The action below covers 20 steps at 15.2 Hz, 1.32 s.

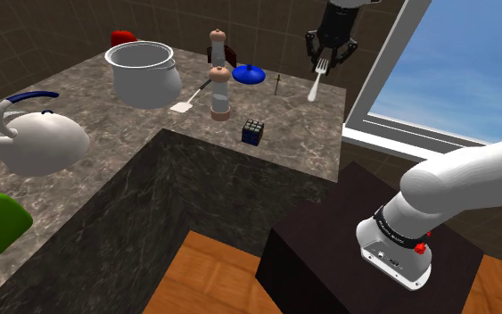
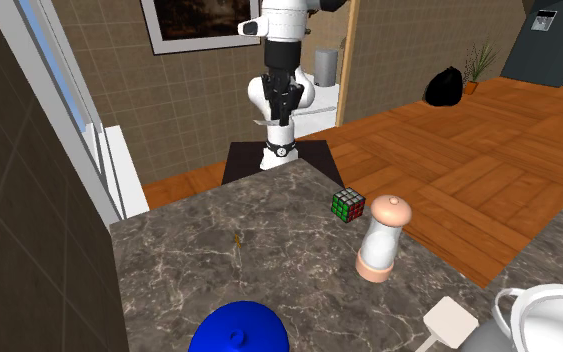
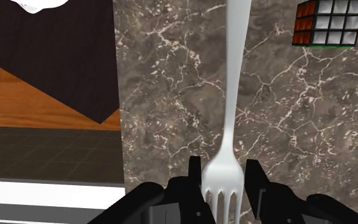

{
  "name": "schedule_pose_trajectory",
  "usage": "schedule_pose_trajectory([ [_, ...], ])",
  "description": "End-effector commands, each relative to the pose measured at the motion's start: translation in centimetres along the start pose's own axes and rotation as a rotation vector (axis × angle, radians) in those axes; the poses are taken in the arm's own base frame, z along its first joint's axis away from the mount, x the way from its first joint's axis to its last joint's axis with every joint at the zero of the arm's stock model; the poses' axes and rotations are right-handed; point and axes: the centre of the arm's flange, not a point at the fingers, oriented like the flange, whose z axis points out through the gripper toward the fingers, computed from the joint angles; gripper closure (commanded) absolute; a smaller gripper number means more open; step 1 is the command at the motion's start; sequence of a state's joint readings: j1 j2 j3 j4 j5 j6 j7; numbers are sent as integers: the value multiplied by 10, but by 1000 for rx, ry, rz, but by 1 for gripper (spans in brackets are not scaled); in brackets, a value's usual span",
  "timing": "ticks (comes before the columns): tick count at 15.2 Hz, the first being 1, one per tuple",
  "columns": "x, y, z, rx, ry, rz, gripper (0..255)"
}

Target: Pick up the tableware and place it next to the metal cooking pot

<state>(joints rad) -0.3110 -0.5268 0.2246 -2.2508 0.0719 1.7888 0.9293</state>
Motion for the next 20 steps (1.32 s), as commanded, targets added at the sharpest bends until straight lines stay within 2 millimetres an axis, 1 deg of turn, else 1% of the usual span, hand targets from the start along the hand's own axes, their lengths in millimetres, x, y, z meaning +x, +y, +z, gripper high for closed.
schedule_pose_trajectory([
  [1,-3,-13,-4,0,0,0,255],
  [20,-50,-259,-3,0,0,0,255],
])
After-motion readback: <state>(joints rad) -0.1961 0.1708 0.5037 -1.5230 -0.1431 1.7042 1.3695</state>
